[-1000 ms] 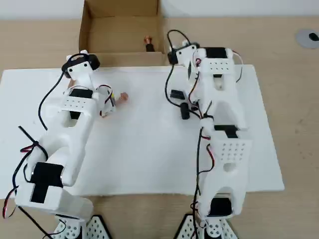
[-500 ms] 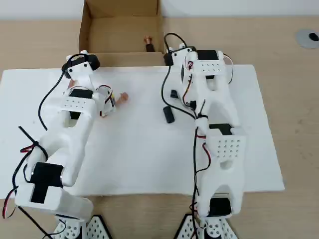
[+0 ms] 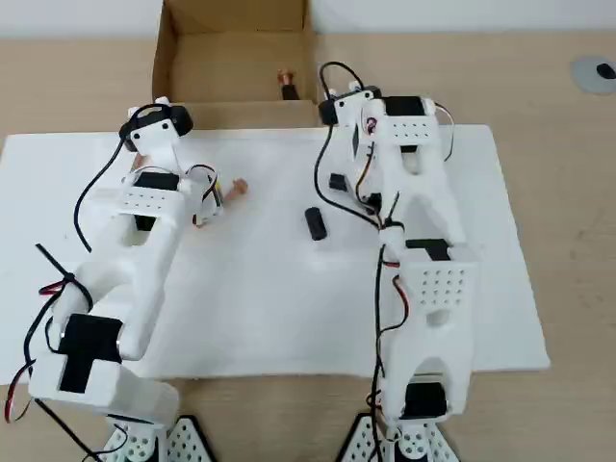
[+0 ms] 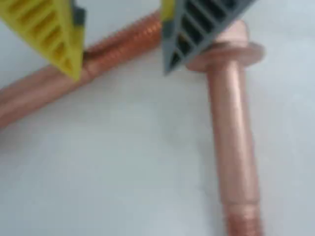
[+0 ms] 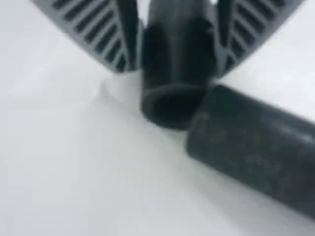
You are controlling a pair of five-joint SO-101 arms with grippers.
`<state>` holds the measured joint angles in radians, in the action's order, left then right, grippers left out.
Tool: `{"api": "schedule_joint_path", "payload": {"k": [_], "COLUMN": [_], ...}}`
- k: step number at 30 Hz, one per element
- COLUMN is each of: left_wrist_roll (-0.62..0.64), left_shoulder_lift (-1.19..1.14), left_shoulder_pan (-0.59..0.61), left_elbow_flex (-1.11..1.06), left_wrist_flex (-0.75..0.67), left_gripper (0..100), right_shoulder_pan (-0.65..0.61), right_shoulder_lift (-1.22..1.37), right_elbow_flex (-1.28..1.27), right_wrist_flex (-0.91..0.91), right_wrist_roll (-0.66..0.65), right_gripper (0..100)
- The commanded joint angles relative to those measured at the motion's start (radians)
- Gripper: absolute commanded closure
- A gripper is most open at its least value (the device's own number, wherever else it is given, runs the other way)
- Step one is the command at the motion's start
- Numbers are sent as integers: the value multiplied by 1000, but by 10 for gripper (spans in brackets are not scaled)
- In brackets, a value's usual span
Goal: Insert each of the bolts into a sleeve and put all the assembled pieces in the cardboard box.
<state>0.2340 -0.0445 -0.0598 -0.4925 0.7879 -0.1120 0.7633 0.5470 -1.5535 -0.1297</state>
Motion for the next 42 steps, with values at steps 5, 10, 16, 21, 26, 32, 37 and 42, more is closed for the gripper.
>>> {"api": "schedule_joint_path", "payload": {"k": [5, 10, 16, 21, 26, 32, 37, 42], "left_wrist_roll": [-9, -9, -9, -9, -9, -28, -28, -28], "left_shoulder_lift": [19, 19, 19, 19, 19, 19, 19, 19], "left_shoulder_pan": [-12, -12, -12, -12, -12, -12, -12, -12], "left_elbow_flex": [-3, -3, -3, -3, -3, -5, -5, -5], "left_wrist_flex": [-3, -3, -3, -3, -3, -2, -2, -2], "left_gripper": [876, 876, 876, 876, 876, 876, 876, 876], "right_shoulder_pan": [31, 30, 28, 28, 35, 30, 30, 27], "right_shoulder_lift": [16, 16, 10, -44, -53, -51, -51, -50], "right_elbow_flex": [53, 321, 530, 421, 346, 335, 335, 335], "right_wrist_flex": [-26, -180, -235, -235, -233, -233, -233, -233], "right_wrist_roll": [-6, -6, -6, -6, -8, -49, -57, -77], "right_gripper": [988, 988, 988, 988, 988, 979, 934, 936]}}
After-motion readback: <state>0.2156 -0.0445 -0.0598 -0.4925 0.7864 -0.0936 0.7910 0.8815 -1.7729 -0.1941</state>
